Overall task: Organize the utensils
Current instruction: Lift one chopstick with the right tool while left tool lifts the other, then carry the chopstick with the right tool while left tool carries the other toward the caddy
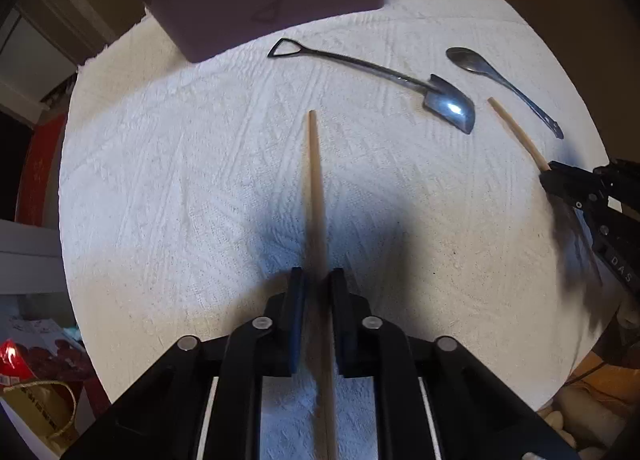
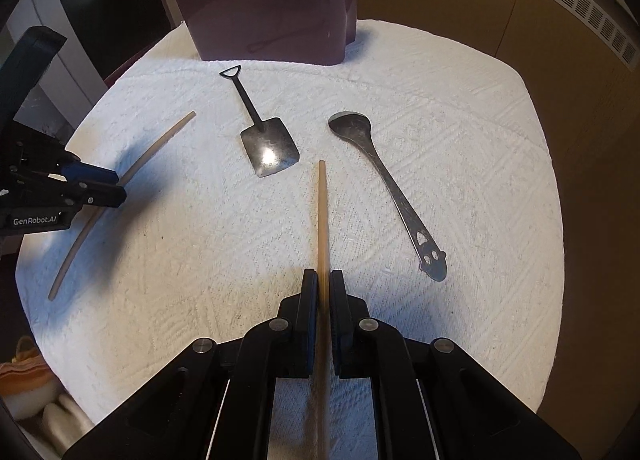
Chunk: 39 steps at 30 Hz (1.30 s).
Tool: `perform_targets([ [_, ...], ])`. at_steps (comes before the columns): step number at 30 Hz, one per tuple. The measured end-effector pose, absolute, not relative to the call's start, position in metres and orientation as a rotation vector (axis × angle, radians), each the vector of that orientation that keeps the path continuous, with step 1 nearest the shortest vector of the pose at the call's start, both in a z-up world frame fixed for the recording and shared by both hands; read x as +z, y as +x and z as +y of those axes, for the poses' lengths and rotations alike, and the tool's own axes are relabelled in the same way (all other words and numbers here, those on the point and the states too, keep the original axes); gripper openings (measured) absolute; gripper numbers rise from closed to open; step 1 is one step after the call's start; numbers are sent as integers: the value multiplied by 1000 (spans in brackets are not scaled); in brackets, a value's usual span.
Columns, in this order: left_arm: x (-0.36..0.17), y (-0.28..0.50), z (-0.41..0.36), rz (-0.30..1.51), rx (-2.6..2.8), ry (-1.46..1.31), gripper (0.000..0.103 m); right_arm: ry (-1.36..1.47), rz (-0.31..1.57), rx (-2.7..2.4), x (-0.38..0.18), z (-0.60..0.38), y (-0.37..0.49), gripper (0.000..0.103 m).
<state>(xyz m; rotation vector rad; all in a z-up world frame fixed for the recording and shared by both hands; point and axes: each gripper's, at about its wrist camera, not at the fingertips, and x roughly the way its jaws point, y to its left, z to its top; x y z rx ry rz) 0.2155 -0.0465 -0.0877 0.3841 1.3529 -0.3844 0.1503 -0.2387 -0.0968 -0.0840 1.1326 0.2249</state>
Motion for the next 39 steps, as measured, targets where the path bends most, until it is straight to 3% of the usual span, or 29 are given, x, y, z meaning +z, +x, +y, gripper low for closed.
perform_targets([
  [7,-59,171,-34,1005,-413,297,5,3,1002,238,-66,-246,129,6],
  [17,63,151,-8,667,-369,148,5,-1,675,224,47,-238,100,6],
  [33,182,164,3,286,-376,52,5,-25,265,287,174,-203,115,6],
  [39,190,211,14,245,-413,-56,5,22,185,325,186,-204,156,6],
])
